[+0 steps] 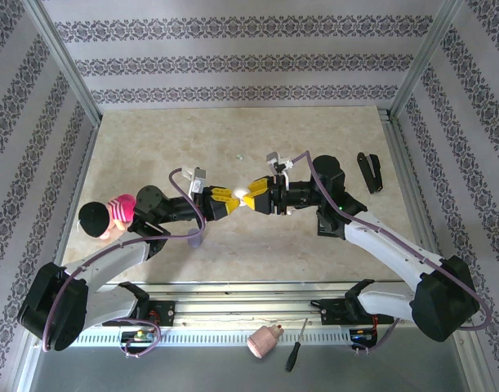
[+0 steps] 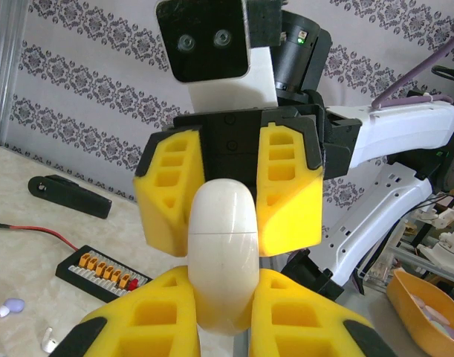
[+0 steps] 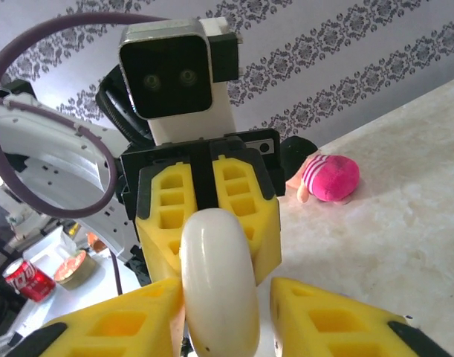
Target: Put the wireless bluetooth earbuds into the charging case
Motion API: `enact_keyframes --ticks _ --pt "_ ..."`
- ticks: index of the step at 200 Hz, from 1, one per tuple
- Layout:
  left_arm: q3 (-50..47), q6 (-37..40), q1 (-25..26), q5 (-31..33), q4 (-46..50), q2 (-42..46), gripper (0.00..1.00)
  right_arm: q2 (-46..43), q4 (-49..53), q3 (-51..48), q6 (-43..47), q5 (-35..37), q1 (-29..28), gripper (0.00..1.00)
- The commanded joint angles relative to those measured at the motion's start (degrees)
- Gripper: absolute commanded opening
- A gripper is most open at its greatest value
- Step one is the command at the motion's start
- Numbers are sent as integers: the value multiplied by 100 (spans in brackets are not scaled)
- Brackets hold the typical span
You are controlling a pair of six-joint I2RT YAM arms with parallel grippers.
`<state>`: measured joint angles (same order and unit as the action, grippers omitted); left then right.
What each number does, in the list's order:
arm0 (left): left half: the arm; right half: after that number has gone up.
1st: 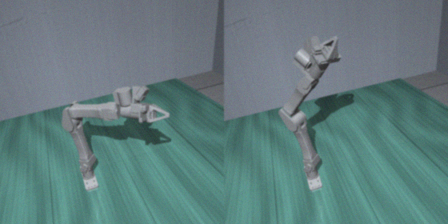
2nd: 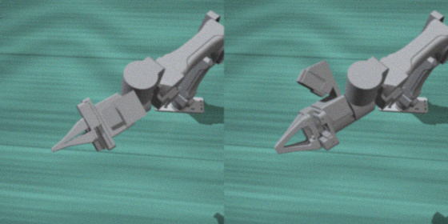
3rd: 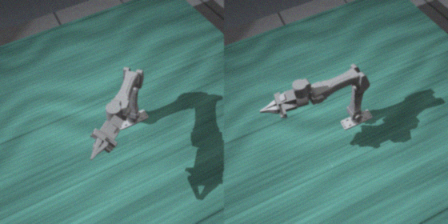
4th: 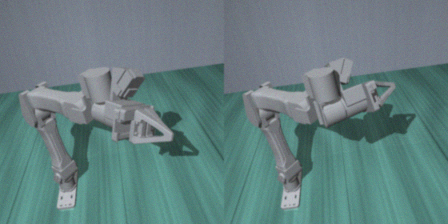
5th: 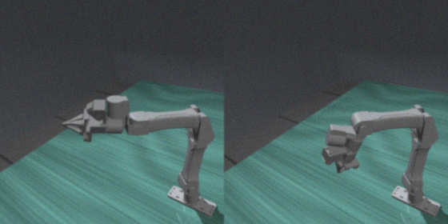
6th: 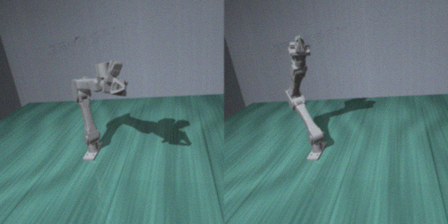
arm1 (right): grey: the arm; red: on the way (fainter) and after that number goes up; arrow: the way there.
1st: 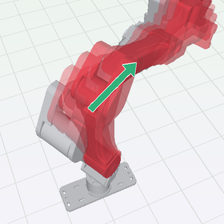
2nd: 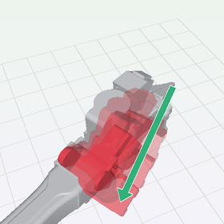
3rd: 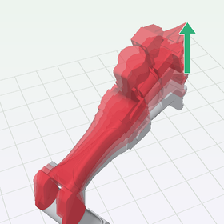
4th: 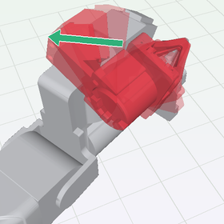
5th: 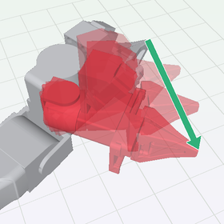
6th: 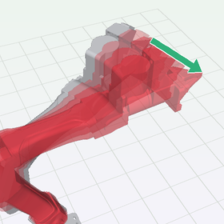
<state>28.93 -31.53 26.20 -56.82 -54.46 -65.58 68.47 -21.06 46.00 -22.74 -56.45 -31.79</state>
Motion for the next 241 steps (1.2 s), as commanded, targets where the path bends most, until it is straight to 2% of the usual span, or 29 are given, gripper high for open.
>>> enact_keyframes --ticks 1,10,16,23,30,57,95,136,149,182,223,241 --pt "-8 103 79 -260 -164 10 6 61 -214 194 49 -60 -63 26" --pt "-2 180 79 -253 -43 38 6 55 -201 208 80 -68 -62 21" --pt "-6 243 79 -236 18 51 10 53 -167 208 136 -73 -60 19" --pt "-14 350 79 -217 152 76 27 46 -112 216 229 -97 -64 17" --pt "1 472 79 -190 315 106 34 30 -4 232 355 -107 -64 15" --pt "162 1098 79 -207 1311 272 43 -50 432 231 825 -77 -60 9" --pt "490 1734 83 -335 2438 433 38 -3 652 297 1013 -238 -71 9" --pt "736 1797 96 -650 2773 371 33 126 813 399 1144 -290 -168 9" --pt "867 1973 107 -763 3131 358 33 169 864 440 1172 -290 -203 8" --pt "1023 2265 175 -752 3571 332 32 263 980 531 1267 -297 -271 8" --pt "1068 2387 233 -766 3752 300 20 333 1051 563 1278 -308 -334 8" --pt "1065 2427 246 -769 3766 302 9 343 1067 561 1293 -268 -338 8"
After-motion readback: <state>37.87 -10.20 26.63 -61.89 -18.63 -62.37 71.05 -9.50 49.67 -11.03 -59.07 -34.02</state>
